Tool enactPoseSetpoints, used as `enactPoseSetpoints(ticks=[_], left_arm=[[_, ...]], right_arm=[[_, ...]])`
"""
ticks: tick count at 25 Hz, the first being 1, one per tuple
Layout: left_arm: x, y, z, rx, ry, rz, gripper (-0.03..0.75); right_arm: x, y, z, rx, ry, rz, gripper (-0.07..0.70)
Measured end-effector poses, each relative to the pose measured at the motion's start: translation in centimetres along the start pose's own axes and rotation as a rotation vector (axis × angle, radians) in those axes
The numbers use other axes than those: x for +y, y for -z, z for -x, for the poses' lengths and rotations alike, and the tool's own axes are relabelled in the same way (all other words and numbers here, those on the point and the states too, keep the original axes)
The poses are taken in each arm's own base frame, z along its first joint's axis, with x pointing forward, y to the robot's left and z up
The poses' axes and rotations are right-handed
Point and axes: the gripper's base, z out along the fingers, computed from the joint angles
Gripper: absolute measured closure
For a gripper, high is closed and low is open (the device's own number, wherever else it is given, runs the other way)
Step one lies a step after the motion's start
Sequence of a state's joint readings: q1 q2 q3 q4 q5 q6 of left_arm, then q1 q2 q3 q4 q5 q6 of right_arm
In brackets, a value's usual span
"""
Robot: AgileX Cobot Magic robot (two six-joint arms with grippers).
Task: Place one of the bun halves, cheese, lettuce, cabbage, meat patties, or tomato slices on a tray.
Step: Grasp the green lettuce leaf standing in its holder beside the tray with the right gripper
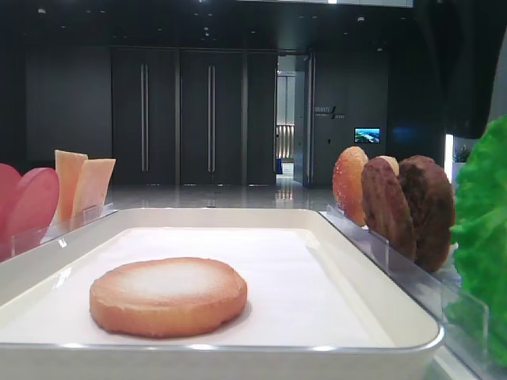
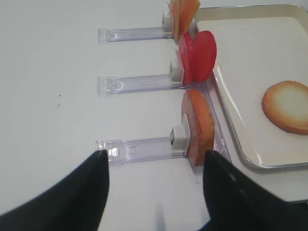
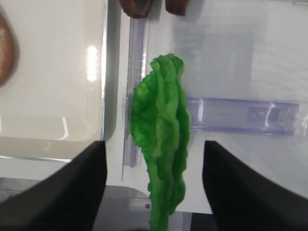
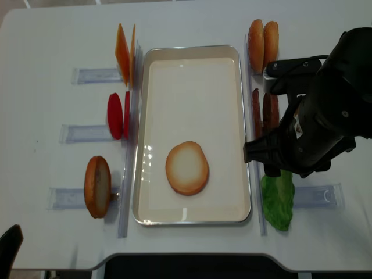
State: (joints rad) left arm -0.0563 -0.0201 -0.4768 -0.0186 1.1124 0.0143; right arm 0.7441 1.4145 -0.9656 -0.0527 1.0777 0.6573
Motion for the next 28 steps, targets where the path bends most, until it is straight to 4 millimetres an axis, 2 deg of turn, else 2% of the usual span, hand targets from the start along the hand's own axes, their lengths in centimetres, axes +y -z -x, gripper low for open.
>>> enactPoseSetpoints(ticks=[7, 10, 15, 19, 28], left_arm=[[0.00, 0.00, 0.00, 0.000, 0.000, 0.000, 0.244], [0.00, 0.00, 0.00, 0.000, 0.000, 0.000, 0.244], [0.00, 0.00, 0.00, 0.000, 0.000, 0.000, 0.244], [0.00, 0.00, 0.00, 0.000, 0.000, 0.000, 0.244], [0.00, 0.00, 0.00, 0.000, 0.000, 0.000, 0.244]], right_arm=[[0.00, -0.12, -0.04, 0.009, 0.000, -0.004, 0.234], [-0.01, -0.12, -0.07, 0.012, -0.001, -0.006, 0.316], [-0.02, -0.12, -0.08, 0.013, 0.000, -0.007, 0.514], [-0.12, -0.12, -0.19, 0.026, 0.009, -0.017, 0.605], [-0.26, -0.11, -0.36, 0.045, 0.020, -0.032, 0.617]])
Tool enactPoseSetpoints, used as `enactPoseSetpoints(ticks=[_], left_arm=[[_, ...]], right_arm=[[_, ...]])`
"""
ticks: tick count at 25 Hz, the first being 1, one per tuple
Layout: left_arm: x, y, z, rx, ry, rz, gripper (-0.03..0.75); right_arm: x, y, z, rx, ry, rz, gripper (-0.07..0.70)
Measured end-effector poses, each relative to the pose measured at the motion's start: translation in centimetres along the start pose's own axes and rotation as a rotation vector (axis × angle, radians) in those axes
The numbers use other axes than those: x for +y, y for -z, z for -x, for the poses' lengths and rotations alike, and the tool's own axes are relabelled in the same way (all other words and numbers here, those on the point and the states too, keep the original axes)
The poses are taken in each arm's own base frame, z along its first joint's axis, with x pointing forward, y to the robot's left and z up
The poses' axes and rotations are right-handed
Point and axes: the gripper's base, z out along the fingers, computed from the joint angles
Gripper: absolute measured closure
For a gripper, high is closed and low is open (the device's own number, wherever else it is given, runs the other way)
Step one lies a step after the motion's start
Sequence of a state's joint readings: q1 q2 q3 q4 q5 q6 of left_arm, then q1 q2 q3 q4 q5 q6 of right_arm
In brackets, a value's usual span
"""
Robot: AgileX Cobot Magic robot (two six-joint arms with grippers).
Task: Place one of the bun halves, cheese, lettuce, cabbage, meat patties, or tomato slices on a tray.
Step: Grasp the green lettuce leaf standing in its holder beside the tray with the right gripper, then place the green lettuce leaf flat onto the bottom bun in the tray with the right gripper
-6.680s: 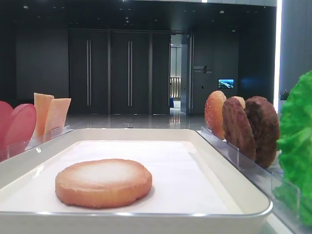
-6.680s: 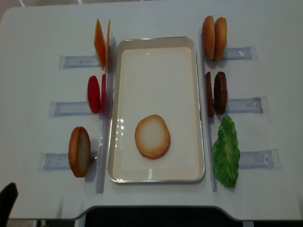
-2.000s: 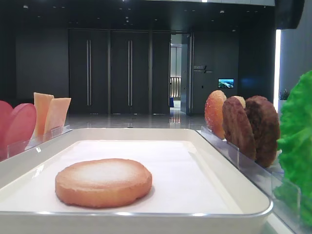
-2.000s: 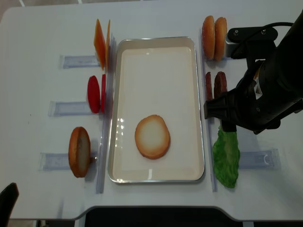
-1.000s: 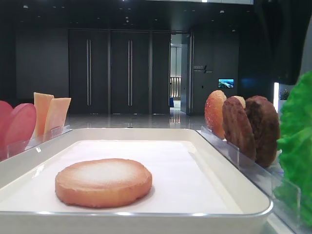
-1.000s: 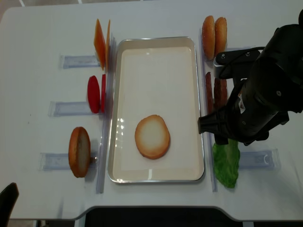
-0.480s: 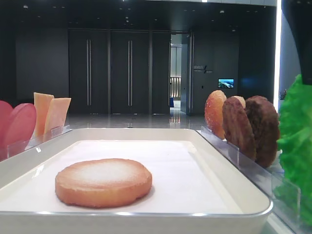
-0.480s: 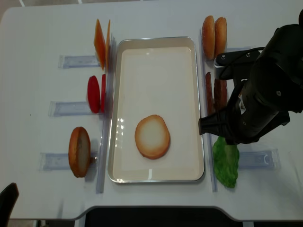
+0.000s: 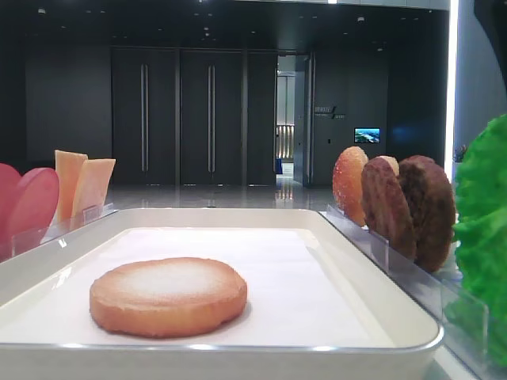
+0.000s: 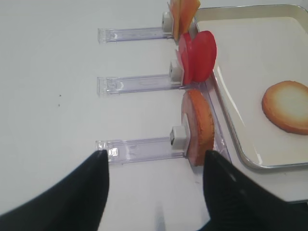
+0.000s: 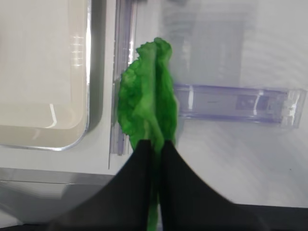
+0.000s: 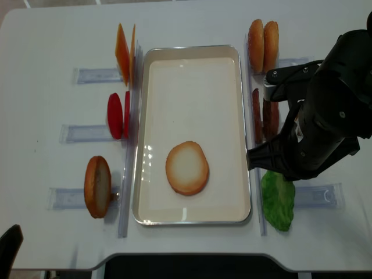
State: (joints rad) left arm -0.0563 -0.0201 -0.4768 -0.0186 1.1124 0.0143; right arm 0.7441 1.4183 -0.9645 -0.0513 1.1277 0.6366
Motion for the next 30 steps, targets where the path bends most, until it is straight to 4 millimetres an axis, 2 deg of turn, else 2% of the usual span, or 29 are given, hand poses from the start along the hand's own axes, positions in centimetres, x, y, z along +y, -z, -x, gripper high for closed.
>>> enactPoseSetpoints(ticks=[6, 17, 24, 30], left_arm=[[0.0, 0.0, 0.0, 0.000, 0.000, 0.000, 0.244], [0.0, 0.0, 0.0, 0.000, 0.000, 0.000, 0.244], [0.0, 0.0, 0.0, 0.000, 0.000, 0.000, 0.244], [0.0, 0.0, 0.0, 0.000, 0.000, 0.000, 0.244]], right_arm=[[0.0, 0.6, 0.1, 0.013, 0.002, -0.010, 0.617], [0.8, 3.9, 1.5, -0.058, 0.015, 0.036, 0.617], [2.0, 7.5, 2.7, -0.160, 0.027, 0.127, 0.617], [3.5, 8.3, 2.3, -0.129, 0.058, 0.271, 0.617]])
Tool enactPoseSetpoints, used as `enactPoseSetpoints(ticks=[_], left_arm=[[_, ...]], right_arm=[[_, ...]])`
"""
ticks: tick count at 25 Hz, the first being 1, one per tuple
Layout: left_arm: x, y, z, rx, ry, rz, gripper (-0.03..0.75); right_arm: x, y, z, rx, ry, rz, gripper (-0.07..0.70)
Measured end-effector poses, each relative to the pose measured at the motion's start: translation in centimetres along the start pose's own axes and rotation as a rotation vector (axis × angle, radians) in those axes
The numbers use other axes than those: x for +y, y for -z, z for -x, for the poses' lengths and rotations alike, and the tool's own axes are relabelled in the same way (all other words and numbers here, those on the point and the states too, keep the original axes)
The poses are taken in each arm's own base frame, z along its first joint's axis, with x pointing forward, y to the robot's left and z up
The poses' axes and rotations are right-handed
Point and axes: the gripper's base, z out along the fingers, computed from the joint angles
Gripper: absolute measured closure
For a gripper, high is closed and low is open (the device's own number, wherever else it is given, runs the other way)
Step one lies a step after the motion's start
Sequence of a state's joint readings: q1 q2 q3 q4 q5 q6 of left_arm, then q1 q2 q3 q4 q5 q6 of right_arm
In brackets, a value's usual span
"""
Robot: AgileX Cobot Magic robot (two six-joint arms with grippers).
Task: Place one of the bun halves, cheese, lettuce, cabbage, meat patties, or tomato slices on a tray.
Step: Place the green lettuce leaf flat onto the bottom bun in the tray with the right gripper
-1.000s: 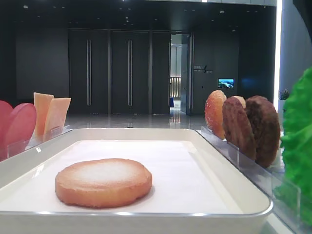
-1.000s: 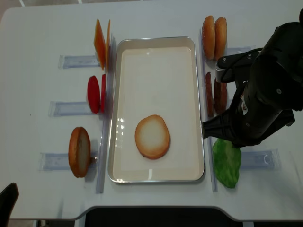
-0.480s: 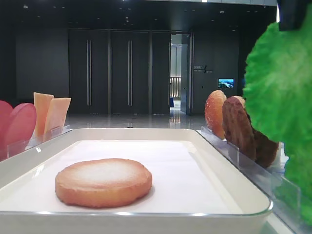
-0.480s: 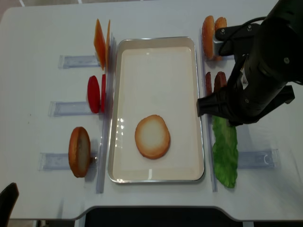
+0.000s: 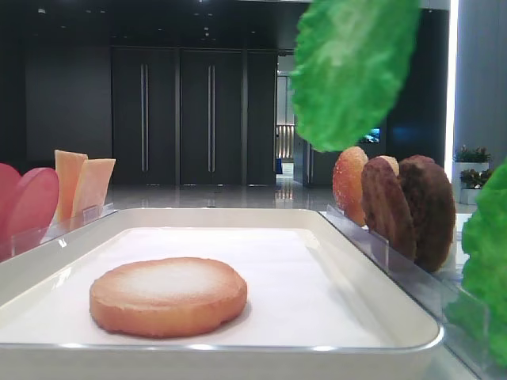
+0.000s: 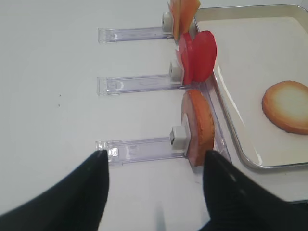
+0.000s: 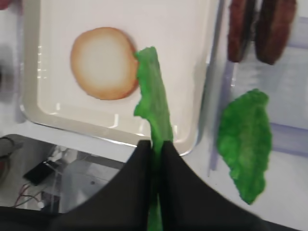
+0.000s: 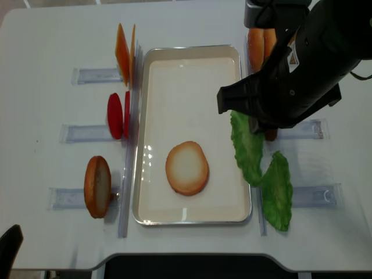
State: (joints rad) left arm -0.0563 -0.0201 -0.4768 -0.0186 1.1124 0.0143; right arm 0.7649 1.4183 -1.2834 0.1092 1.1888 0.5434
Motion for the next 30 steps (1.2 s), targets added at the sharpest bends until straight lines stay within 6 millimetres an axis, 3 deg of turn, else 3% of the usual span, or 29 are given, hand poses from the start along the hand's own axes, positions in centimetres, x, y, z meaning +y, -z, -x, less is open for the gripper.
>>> enactPoseSetpoints(ticks=[11, 30], left_arm=[[0.0, 0.0, 0.0, 0.000, 0.000, 0.000, 0.244], [0.0, 0.0, 0.0, 0.000, 0.000, 0.000, 0.244]], right_arm=[[2.5, -0.4, 1.3, -0.168, 0.050, 0.295, 0.617], [5.6, -9.3, 3.2, -0.041, 0.144, 0.537, 0.617]])
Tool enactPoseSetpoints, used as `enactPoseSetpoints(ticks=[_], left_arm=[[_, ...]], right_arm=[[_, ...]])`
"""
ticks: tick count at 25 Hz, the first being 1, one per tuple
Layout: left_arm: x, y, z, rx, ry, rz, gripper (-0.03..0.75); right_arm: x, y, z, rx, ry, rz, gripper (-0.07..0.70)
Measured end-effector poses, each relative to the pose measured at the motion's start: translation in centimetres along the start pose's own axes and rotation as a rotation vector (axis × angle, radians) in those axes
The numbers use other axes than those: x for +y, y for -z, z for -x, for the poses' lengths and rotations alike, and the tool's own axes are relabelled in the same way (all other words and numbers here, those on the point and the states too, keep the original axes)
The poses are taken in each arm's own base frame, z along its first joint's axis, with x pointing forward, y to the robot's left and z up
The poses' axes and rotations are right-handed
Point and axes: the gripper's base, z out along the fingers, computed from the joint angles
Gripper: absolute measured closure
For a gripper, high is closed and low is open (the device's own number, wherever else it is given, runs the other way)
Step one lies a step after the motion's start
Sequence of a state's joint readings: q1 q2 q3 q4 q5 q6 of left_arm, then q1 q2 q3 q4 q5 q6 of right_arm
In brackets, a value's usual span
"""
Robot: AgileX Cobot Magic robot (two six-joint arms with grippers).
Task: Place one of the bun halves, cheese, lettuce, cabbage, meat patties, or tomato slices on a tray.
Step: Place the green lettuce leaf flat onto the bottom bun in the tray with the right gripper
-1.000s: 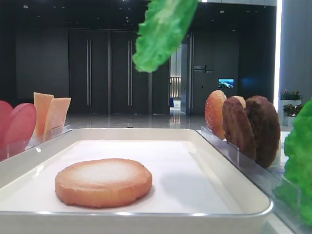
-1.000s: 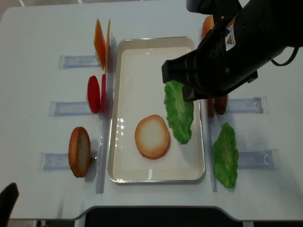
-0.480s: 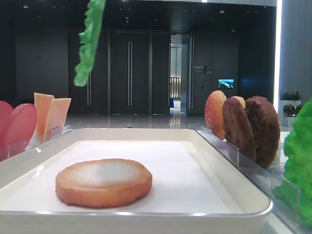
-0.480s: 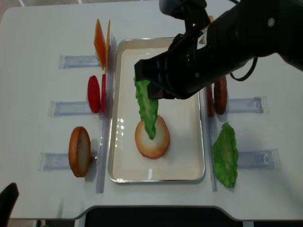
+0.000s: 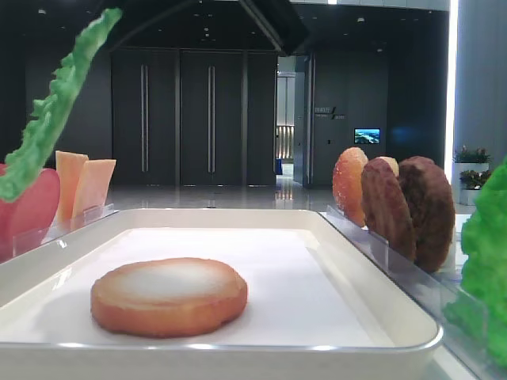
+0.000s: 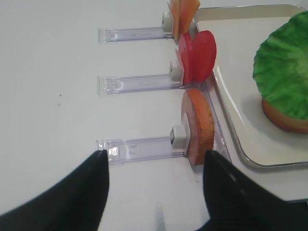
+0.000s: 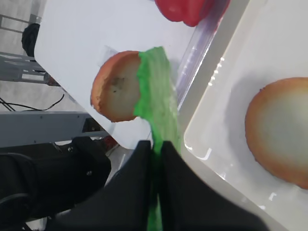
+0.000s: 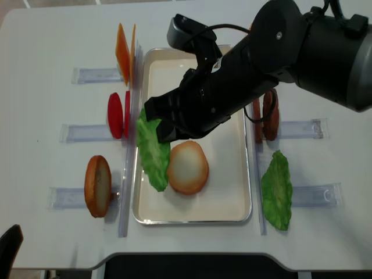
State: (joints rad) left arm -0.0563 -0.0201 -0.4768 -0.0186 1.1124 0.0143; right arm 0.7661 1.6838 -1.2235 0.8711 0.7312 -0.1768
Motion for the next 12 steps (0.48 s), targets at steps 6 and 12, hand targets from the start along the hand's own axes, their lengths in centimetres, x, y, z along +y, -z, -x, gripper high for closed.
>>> enactPoseSetpoints(ticks=[6, 12], left_arm=[[0.0, 0.0, 0.0, 0.000, 0.000, 0.000, 0.244], [0.0, 0.0, 0.0, 0.000, 0.000, 0.000, 0.244]], right_arm=[[-1.2, -1.7, 0.1, 0.032, -0.004, -0.005, 0.617], [-2.4, -1.7, 0.7, 0.023, -0.013, -0.018, 0.617]])
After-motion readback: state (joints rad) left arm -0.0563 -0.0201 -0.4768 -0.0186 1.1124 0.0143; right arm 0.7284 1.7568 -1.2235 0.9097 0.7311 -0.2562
